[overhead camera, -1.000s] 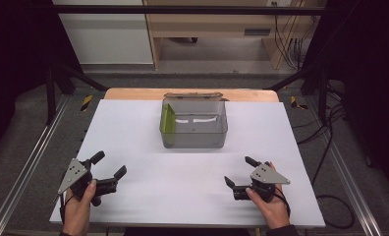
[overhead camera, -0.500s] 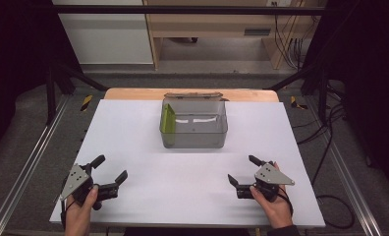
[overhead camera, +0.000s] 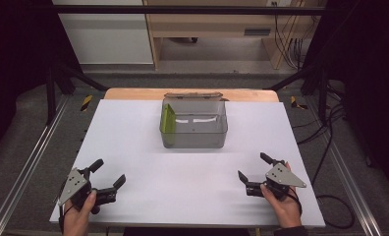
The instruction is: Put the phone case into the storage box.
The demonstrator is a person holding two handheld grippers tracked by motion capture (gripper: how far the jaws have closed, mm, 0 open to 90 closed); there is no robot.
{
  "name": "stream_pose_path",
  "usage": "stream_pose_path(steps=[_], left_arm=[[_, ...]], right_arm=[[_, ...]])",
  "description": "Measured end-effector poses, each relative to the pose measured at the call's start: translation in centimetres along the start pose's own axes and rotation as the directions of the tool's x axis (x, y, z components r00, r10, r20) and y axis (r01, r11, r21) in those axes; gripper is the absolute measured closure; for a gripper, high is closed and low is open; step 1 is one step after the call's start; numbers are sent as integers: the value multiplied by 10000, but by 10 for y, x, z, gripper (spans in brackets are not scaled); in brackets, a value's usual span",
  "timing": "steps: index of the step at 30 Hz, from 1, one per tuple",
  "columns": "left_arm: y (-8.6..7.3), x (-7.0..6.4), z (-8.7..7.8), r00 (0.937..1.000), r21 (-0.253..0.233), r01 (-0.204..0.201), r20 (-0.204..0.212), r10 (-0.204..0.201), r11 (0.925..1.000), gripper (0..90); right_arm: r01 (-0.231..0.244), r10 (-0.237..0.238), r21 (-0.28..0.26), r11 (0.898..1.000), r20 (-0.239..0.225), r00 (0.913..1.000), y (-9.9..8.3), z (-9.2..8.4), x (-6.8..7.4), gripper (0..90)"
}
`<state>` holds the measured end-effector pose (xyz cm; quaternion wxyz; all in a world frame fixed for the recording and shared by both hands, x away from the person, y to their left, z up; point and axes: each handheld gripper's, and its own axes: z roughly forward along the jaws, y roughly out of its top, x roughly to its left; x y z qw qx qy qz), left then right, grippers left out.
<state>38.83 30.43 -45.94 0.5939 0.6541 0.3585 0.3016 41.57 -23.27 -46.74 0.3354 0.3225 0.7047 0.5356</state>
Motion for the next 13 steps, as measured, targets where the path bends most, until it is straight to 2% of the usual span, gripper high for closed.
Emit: stream_pose_path(steps=[2, 8, 13], left_arm=[[0, 0, -2, 9999, 0, -138, -38, 138, 9999, 13], [0, 1, -9, 9998, -194, -149, -139, 147, 9997, 15], [3, -3, -14, 9991, -326, -349, -242, 341, 9989, 15]], right_arm=[[-26, 26, 38, 10000, 123, 9999, -3, -4, -6, 35], [-424, 411, 210, 9989, 556, 9976, -13, -17, -27, 32], [-648, 610, 470, 9968, 785, 9950, -16, -14, -30, 32]])
